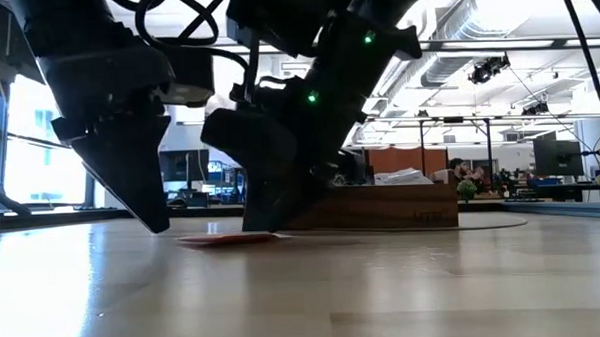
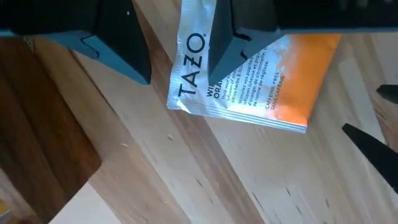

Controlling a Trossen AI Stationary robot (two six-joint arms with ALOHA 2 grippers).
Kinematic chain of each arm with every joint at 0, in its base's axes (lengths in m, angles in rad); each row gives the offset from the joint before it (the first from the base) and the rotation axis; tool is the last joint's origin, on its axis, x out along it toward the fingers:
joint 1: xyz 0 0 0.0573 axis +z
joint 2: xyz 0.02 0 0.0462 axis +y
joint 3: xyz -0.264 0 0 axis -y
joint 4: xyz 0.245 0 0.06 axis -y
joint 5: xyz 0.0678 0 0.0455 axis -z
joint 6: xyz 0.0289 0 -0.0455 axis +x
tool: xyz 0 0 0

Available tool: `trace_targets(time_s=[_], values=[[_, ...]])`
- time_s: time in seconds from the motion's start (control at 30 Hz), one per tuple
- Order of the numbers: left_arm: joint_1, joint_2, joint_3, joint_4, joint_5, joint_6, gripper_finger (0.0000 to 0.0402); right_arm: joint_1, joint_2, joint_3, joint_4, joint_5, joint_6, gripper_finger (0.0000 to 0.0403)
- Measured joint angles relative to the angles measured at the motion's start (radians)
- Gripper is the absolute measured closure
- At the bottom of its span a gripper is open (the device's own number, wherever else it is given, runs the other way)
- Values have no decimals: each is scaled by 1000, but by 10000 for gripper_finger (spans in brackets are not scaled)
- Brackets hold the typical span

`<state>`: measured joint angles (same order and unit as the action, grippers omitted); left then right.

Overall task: Pick & Place Tea
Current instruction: Put the white tea bag into the right section of the wooden organizer

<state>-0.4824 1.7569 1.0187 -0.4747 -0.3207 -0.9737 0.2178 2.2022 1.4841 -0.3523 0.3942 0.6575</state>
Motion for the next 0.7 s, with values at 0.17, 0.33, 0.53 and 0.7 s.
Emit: trace_targets(time_s=[0.17, 0.33, 0.53, 0.7], values=[[0, 0, 0, 1, -8, -1, 301, 7, 3, 0, -22, 58, -19, 262], [-2, 0, 0, 5, -9, -3, 301, 12, 3, 1, -75, 79, -35, 336], [-2, -2, 0, 5, -12, -6, 301, 21, -8, 1, -98, 106, -109, 385], [-2, -4, 2, 10, -18, 1, 301, 49, -78, -3, -171, 178, -189, 397]])
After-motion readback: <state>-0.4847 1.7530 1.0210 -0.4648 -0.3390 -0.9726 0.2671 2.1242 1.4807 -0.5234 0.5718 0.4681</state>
